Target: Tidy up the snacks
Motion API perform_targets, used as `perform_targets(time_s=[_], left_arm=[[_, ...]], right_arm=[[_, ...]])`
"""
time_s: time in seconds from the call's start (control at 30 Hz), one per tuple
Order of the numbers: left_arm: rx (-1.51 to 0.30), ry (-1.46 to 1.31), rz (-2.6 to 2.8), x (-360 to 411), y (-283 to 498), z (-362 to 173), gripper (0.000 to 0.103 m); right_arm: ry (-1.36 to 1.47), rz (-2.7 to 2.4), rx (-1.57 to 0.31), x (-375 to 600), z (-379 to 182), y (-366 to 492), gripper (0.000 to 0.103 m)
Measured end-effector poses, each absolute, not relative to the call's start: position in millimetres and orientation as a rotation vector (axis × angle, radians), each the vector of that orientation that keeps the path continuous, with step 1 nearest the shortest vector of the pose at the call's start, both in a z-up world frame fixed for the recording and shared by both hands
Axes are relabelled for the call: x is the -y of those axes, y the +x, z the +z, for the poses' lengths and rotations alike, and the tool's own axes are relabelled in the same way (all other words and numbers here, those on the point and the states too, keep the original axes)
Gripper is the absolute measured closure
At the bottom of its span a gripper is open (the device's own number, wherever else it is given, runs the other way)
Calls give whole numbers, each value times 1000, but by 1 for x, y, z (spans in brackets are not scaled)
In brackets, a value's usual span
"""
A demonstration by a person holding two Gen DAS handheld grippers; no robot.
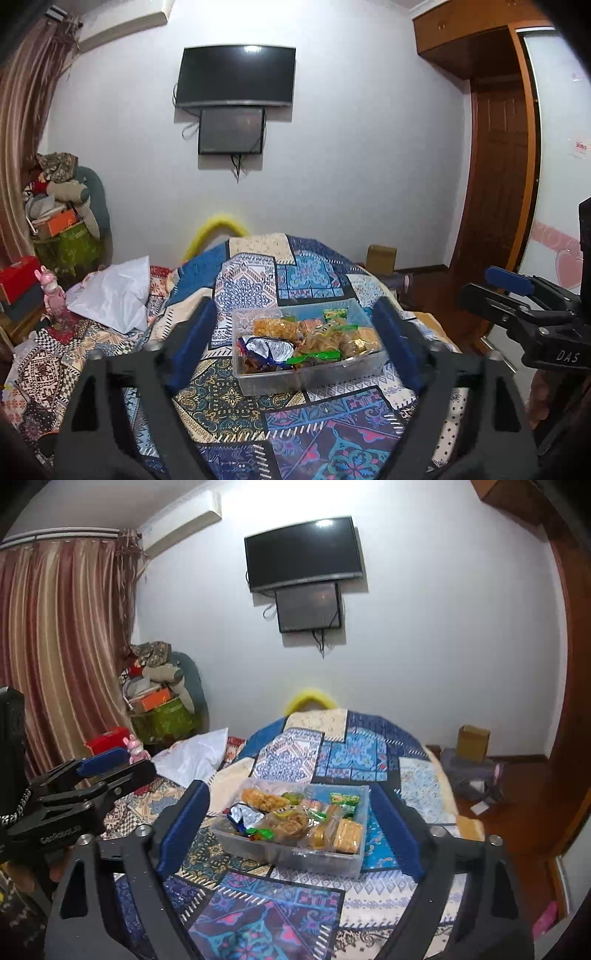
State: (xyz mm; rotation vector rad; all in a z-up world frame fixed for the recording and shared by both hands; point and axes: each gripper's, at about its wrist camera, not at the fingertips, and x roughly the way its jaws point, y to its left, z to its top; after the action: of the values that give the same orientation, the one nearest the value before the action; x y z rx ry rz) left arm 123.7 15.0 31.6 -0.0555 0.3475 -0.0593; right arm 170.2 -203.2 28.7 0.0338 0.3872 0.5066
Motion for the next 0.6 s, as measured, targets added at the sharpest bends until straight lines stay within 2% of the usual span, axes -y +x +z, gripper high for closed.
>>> perform_targets(time_s=[0.1, 0.27, 0.6], left_arm=[[-328, -47, -54, -13, 108, 33, 6], [-322, -47, -67, -9, 96, 34, 5], [-316, -46, -67, -5, 90, 34, 2]], right_arm=[[31, 508, -379, 204, 30, 163, 9], [28, 498, -364, 203, 28, 155, 1], [30, 495, -360, 207, 25, 145, 0]])
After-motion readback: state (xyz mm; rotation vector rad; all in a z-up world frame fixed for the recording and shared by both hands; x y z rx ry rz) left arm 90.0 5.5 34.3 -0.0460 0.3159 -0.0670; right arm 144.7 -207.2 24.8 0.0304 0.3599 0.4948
